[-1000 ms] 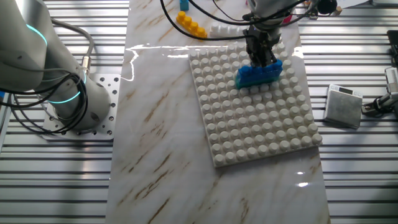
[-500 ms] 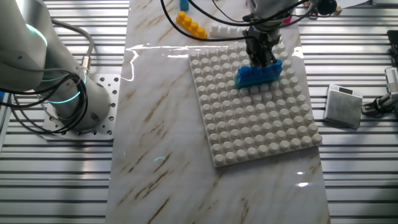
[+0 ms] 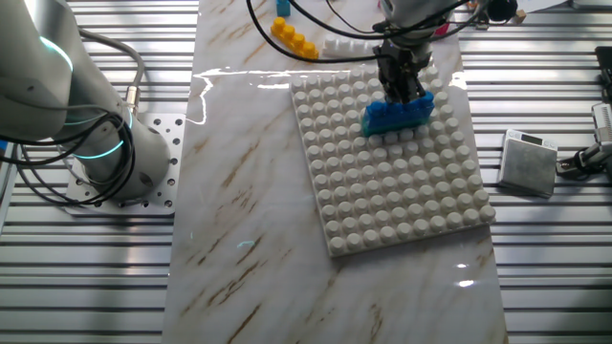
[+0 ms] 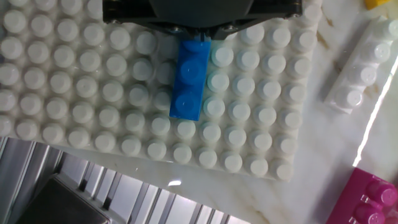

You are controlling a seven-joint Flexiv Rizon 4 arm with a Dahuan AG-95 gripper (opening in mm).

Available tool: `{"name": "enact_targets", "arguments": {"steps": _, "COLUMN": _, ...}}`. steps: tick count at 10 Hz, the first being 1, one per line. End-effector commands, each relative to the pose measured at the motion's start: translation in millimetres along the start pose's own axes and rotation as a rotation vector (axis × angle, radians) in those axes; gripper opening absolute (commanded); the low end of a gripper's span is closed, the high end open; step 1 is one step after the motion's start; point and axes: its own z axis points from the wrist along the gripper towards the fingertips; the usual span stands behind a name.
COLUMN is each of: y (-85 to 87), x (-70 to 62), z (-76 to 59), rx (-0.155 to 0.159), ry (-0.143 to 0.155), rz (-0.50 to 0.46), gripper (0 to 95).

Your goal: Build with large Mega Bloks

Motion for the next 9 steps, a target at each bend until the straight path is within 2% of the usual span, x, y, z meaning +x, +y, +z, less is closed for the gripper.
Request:
{"name": "enact_targets", "arguments": {"steps": 1, "y": 2.5, "x": -3.8, "z": -4.2, "rx": -0.006, "ry": 0.009, "rz": 0.008, "gripper": 0.0}}
{"name": "enact_targets", "arguments": {"steps": 2, "y": 3.9, "x": -9.2, "z": -10.7, "rx": -0.008, "ry": 0.013, "rz": 0.013, "gripper": 0.0}}
{"name": "enact_targets", "arguments": {"steps": 3, "y": 4.9, "x": -12.9, "z": -10.4, "rx": -0.009, "ry": 0.012, "rz": 0.017, "gripper": 0.0}}
{"name": "enact_targets", "arguments": {"steps": 5, "y": 8.9, "x": -25.2, "z": -5.3, "rx": -0.008, "ry": 0.006, "rz": 0.025, "gripper": 0.0}}
{"name": "enact_targets", "arguments": {"steps": 8, "y": 14.2, "x": -57.5, "z": 4.3, "rx": 0.001, "ry": 0.009, "rz": 0.035, "gripper": 0.0}}
{"name": "enact_targets", "arguments": {"steps": 9, "y": 13.3, "x": -61.5, "z": 6.3, "rx": 0.001, "ry": 0.009, "rz": 0.031, "gripper": 0.0}}
